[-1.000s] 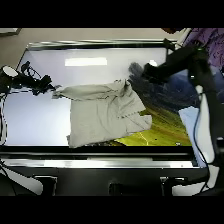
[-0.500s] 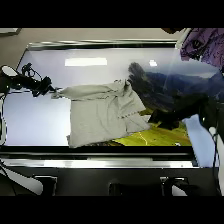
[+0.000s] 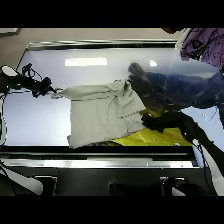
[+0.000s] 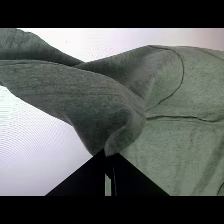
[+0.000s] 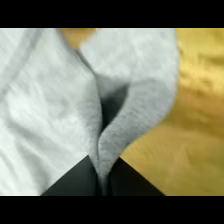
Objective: Fold the clothes and pants, and hang the long-sleeved shirts on hangers.
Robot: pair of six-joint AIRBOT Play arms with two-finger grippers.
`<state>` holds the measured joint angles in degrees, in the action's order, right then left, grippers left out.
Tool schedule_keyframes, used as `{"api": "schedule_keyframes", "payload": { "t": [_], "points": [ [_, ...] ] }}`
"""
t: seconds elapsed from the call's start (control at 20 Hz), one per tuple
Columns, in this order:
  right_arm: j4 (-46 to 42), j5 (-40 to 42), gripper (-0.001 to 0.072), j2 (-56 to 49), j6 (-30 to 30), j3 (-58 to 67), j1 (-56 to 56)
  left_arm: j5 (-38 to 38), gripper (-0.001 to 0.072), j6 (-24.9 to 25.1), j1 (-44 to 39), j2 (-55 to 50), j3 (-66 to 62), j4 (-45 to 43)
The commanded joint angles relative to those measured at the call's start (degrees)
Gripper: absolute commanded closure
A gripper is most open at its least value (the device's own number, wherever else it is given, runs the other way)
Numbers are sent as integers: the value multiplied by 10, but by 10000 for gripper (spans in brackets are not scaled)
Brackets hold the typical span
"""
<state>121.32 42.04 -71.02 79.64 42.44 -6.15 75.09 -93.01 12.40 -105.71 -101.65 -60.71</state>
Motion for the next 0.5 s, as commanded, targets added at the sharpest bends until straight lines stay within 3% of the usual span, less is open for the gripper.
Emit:
{"api": "schedule_keyframes", "payload": {
  "t": [0.0,0.1,0.45],
  "points": [
    [-64,-67,675,-20,-47,85,-3,23,685,0,1,0,0,-6],
    [-113,-36,675,-51,-97,192,14,41,685,0,0,0,0,-13],
    [-109,44,673,-263,-138,568,56,83,685,-1,-22,0,23,-15]
  ]
}}
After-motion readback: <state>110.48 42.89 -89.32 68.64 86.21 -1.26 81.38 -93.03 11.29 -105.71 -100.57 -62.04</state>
